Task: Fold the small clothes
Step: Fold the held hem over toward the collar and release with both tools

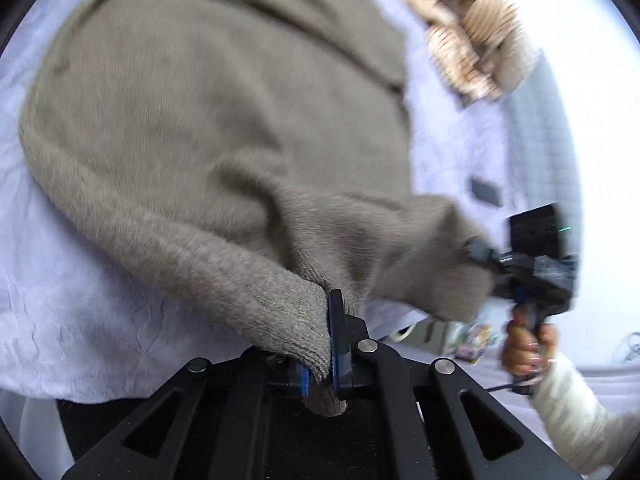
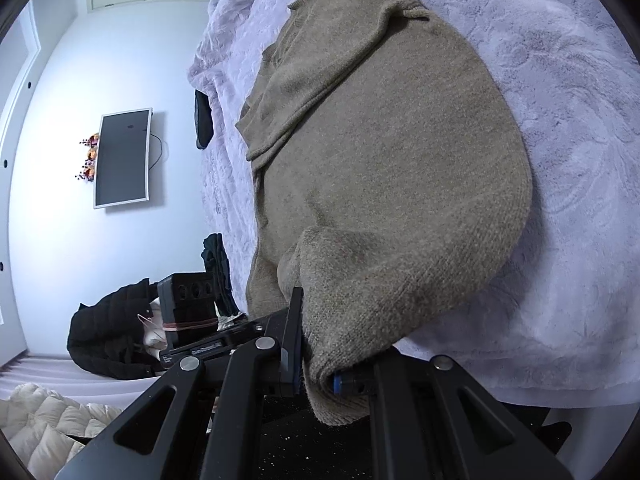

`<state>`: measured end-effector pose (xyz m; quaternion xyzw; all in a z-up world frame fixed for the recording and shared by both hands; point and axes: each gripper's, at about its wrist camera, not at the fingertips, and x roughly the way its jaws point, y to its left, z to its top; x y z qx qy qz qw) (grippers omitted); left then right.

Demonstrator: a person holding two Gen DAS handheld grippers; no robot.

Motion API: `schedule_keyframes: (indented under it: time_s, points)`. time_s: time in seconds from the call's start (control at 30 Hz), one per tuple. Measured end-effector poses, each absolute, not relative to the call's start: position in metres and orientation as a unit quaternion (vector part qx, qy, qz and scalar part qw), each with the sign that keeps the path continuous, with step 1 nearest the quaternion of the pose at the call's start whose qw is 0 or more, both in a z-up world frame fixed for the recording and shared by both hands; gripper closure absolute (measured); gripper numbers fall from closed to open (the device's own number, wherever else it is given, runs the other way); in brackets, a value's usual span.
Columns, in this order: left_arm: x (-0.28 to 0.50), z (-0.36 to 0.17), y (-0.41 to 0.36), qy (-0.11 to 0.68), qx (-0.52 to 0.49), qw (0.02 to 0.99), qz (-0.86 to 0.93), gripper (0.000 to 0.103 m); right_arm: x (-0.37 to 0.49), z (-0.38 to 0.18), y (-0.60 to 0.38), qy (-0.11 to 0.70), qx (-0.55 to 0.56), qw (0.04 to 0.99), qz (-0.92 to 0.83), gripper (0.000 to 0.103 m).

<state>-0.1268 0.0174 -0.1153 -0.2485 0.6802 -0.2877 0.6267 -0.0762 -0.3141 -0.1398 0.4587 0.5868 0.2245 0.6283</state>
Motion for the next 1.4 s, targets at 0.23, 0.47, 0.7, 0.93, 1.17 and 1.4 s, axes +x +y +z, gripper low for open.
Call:
schedule_keyframes:
  time_s: [0.23, 0.47, 0.7, 0.93, 1.17, 1.4]
  points:
    - [-0.103, -0.086, 0.063, 0.632, -0.292, 0.665, -0.271, 0.096, -0.058, -0.124, -0.319, 0.554, 0.478, 0.638, 0.238, 0.092]
    - [-0.046, -0.054, 0.085, 0.572, -0.315, 0.709, -0.264, 0.096, -0.006, -0.093, -0.327, 0.508, 0.492, 0.655, 0.267, 0.092]
    - [0.026, -0.038, 0.091, 0.533, -0.300, 0.748, -0.258, 0.096, 0.061, -0.077, -0.339, 0.484, 0.501, 0.662, 0.276, 0.092]
    - [0.112, -0.066, 0.080, 0.524, -0.295, 0.765, -0.231, 0.096, 0.139, -0.108, -0.350, 0.498, 0.511, 0.655, 0.248, 0.092]
    - [0.161, -0.124, 0.076, 0.549, -0.266, 0.770, -0.186, 0.096, 0.199, -0.173, -0.357, 0.543, 0.504, 0.638, 0.207, 0.092]
    - [0.182, -0.173, 0.083, 0.581, -0.260, 0.762, -0.116, 0.095, 0.222, -0.228, -0.360, 0.579, 0.507, 0.613, 0.177, 0.089]
